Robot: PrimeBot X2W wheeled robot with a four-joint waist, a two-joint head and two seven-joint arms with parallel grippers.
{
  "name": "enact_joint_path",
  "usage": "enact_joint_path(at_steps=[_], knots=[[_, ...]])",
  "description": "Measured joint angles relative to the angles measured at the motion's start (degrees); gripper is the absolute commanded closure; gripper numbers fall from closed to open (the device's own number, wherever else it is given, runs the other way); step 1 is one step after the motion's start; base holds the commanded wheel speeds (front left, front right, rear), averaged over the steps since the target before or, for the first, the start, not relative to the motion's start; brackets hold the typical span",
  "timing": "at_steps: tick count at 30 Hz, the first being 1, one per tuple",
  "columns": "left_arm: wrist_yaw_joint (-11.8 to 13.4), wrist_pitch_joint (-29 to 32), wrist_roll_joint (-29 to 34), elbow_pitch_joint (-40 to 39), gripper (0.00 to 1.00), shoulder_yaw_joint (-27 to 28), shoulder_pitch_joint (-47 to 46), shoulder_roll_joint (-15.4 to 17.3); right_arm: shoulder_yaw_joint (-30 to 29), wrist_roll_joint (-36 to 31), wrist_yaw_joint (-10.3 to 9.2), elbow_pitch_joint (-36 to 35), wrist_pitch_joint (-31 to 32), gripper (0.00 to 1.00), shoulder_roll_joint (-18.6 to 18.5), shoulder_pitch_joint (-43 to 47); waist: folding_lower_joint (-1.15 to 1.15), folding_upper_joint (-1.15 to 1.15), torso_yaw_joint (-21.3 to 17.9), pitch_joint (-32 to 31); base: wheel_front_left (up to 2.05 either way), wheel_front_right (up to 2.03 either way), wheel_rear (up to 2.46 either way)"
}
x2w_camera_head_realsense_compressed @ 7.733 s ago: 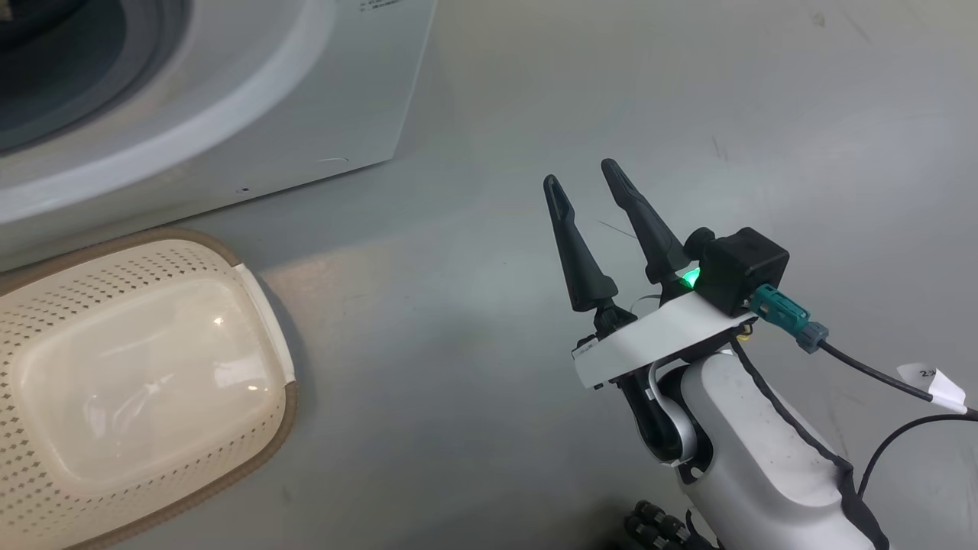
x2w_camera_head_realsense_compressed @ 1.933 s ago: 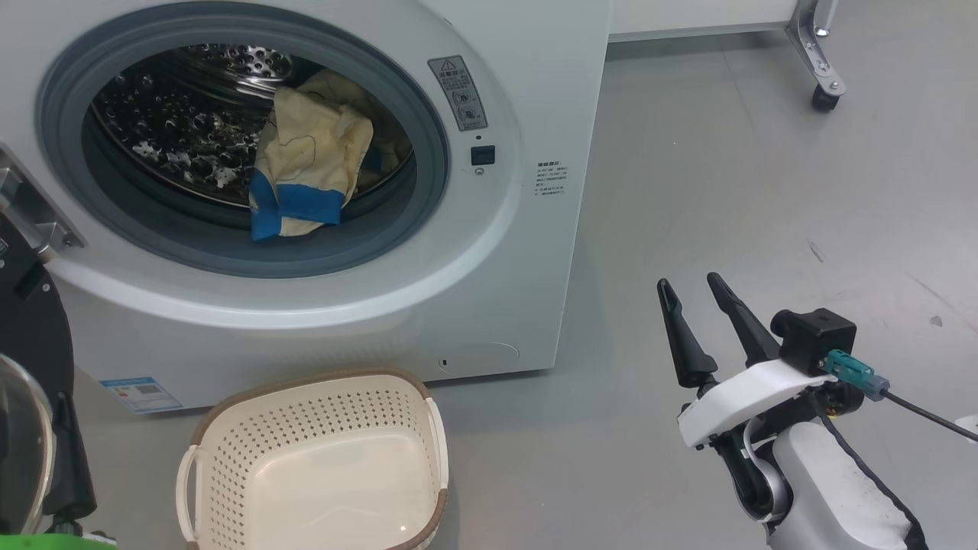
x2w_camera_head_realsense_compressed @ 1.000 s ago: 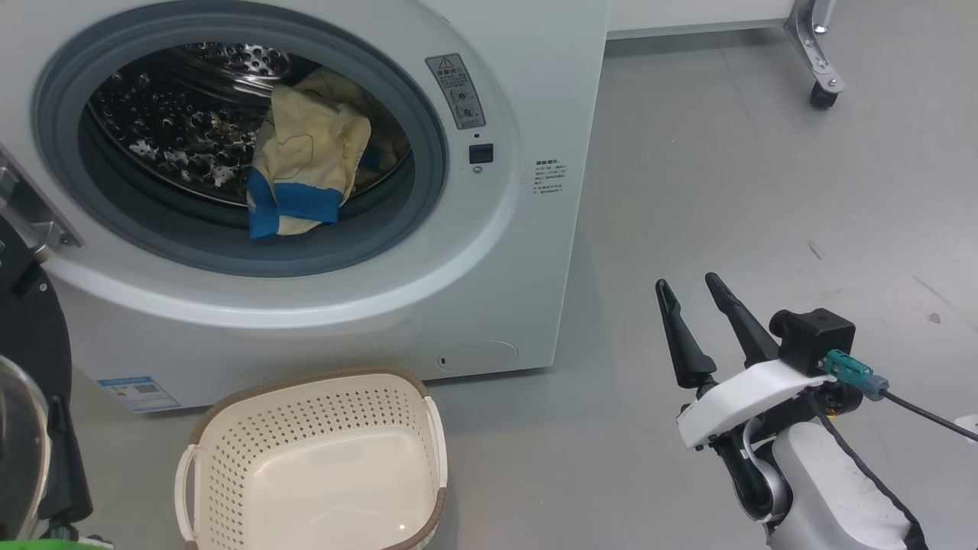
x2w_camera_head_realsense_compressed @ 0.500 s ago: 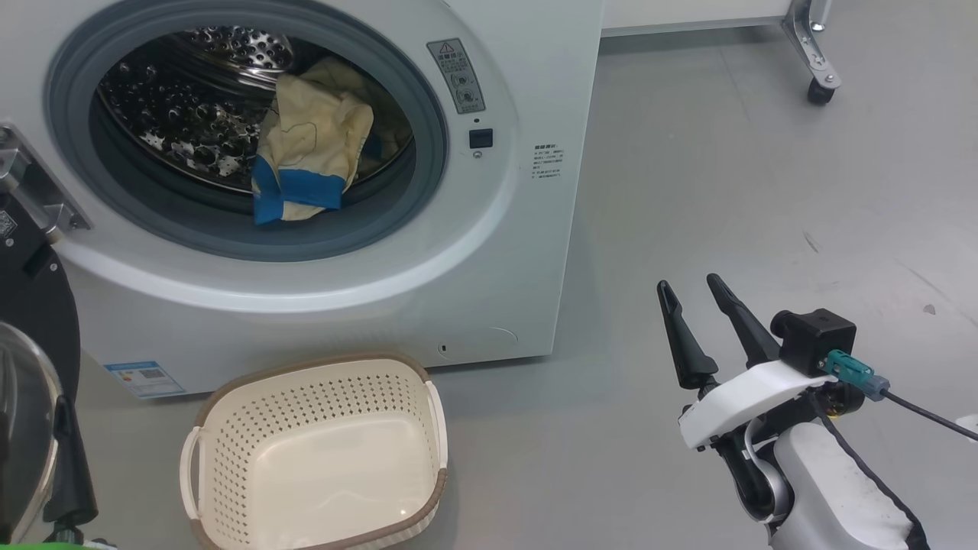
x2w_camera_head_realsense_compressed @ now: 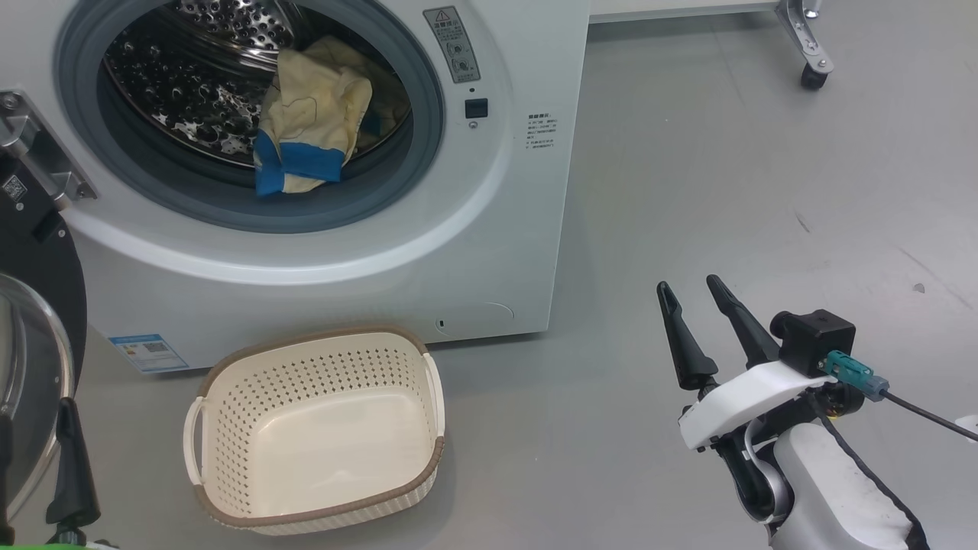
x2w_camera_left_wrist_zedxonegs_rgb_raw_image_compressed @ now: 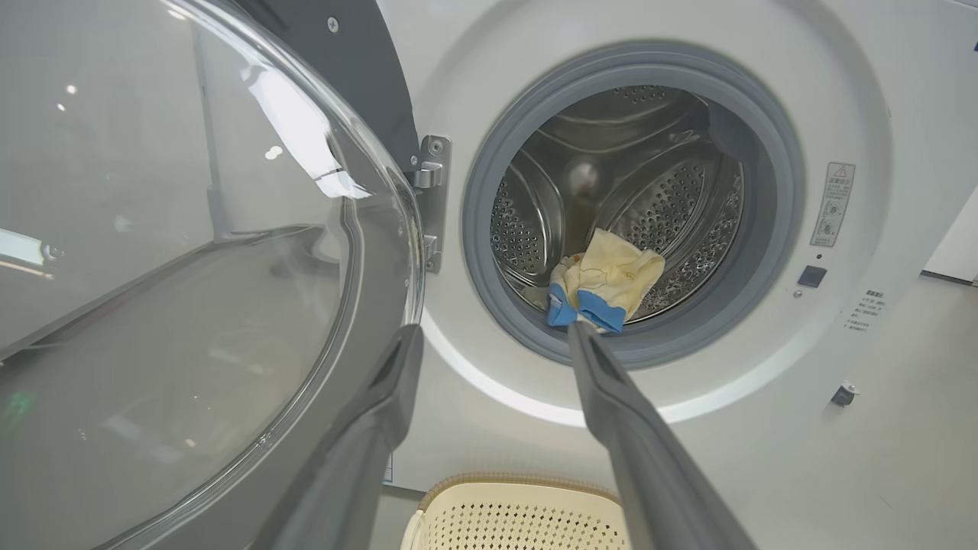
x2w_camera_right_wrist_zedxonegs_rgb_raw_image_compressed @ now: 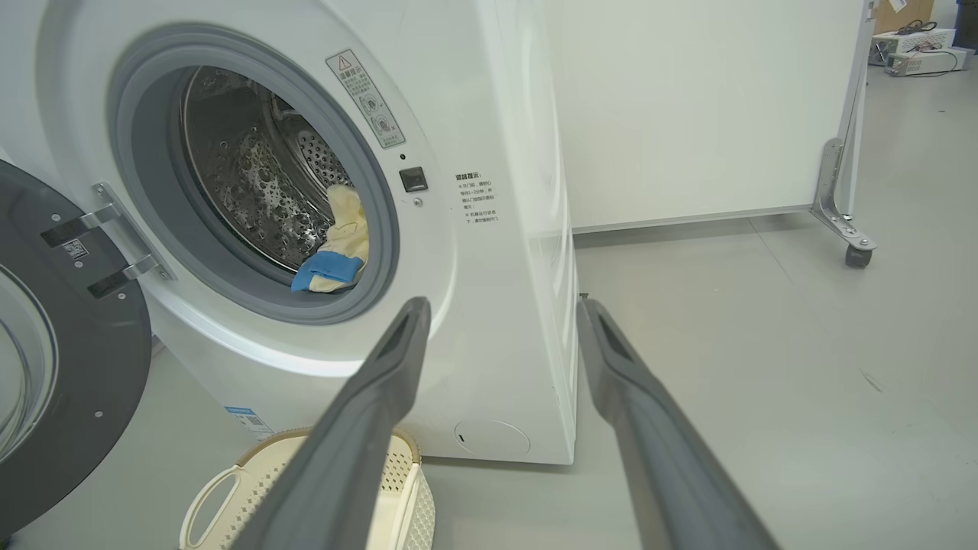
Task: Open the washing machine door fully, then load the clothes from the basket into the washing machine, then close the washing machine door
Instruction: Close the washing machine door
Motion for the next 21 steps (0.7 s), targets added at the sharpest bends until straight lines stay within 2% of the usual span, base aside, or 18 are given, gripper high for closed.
enact_joint_path(at_steps=[21], knots=[[-0.32, 0.00, 0.90, 0.19, 0.00, 0.30, 0.01, -0.54, -0.02, 0.00, 0.00, 0.00, 0.00, 0.00, -0.21, -0.01, 0.00, 0.00, 0.33, -0.28, -0.09, 0.09, 0.00]])
